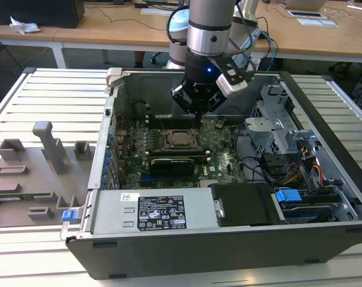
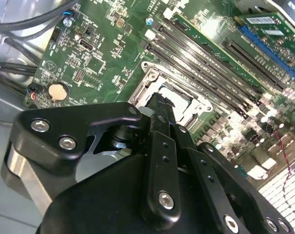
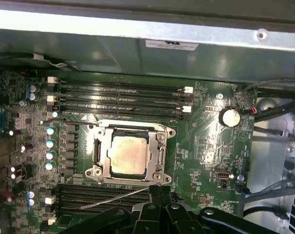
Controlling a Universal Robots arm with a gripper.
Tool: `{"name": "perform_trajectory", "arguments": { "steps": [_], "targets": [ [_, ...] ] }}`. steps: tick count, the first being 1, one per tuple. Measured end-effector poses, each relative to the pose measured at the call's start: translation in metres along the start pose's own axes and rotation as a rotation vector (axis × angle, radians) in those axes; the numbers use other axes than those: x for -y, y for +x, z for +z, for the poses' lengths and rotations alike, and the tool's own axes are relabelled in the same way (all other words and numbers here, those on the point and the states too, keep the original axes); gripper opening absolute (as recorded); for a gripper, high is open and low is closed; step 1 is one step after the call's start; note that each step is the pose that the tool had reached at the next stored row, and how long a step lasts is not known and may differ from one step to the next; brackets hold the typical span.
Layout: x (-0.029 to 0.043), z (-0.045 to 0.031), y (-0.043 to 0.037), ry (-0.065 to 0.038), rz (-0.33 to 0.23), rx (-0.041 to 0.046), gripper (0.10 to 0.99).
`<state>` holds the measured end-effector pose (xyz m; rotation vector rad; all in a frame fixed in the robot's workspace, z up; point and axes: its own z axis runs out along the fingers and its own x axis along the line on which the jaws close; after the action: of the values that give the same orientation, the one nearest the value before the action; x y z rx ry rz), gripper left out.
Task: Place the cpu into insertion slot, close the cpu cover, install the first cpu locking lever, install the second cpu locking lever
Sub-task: 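Install the first cpu locking lever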
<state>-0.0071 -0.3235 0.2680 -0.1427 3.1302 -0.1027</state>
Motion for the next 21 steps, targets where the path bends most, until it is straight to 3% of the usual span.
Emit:
{"name": "perform_trajectory", "arguments": {
  "steps": [3, 15, 18, 21],
  "targets": [
    [0.0, 0.0, 0.0, 0.0, -0.109, 0.0071, 0.11],
    [0.0, 0.0, -0.0004, -0.001, -0.226, 0.0148, 0.11],
    [0.0, 0.0, -0.0005, -0.001, -0.291, 0.0192, 0.11],
    [0.0, 0.0, -0.0005, -0.001, -0.293, 0.0193, 0.11]
  ]
}}
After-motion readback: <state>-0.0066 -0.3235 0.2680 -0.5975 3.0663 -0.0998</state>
